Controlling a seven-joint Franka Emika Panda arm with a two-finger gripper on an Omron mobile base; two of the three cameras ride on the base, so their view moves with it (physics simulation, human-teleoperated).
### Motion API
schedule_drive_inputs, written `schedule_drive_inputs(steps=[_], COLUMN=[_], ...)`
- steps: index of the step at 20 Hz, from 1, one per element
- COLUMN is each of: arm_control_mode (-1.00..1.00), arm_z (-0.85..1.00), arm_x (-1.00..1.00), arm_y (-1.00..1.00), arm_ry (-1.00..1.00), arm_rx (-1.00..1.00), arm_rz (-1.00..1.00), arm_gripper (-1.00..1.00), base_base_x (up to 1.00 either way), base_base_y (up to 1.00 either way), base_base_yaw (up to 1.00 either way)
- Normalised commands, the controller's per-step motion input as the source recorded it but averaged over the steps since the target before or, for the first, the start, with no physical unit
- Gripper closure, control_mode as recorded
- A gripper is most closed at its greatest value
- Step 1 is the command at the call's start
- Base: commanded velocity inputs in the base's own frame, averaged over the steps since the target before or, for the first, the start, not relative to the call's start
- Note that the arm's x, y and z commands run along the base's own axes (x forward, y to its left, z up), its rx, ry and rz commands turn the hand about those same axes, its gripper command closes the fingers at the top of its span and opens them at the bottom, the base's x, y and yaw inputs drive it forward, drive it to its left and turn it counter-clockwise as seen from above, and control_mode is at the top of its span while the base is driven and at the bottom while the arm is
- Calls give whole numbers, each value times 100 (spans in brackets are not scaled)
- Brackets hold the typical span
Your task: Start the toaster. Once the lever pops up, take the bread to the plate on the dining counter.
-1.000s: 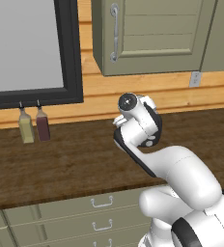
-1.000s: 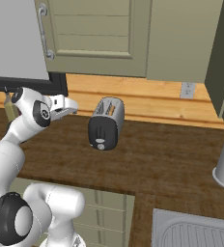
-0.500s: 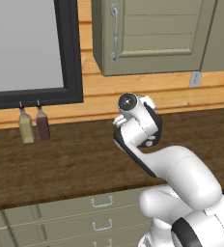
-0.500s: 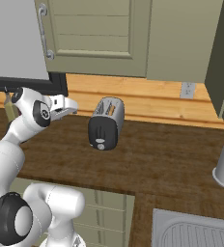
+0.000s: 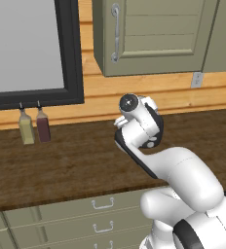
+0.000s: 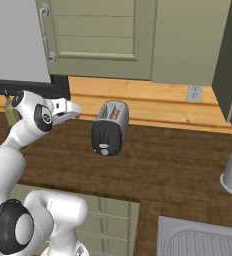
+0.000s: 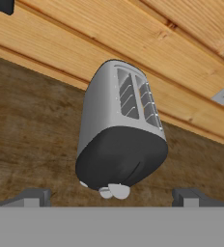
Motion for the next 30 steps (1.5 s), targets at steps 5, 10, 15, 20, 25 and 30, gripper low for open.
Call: schedule_drive_inputs(steps=[5, 10, 15, 20, 25, 30], arm_control_mode=[-100, -100, -100, -100, -100, -100], arm_z=[0, 0, 0, 0, 0, 0], arm_x=[0, 0, 0, 0, 0, 0], arm_y=[0, 0, 0, 0, 0, 0], arm_ry=[0, 0, 0, 0, 0, 0], arm_rx=[0, 0, 0, 0, 0, 0], arm_rz=[0, 0, 0, 0, 0, 0], arm_gripper=[-100, -100, -100, -100, -100, -100], base_base_x=[0, 0, 0, 0, 0, 0], base_base_y=[0, 0, 0, 0, 0, 0], base_base_yaw=[0, 0, 0, 0, 0, 0])
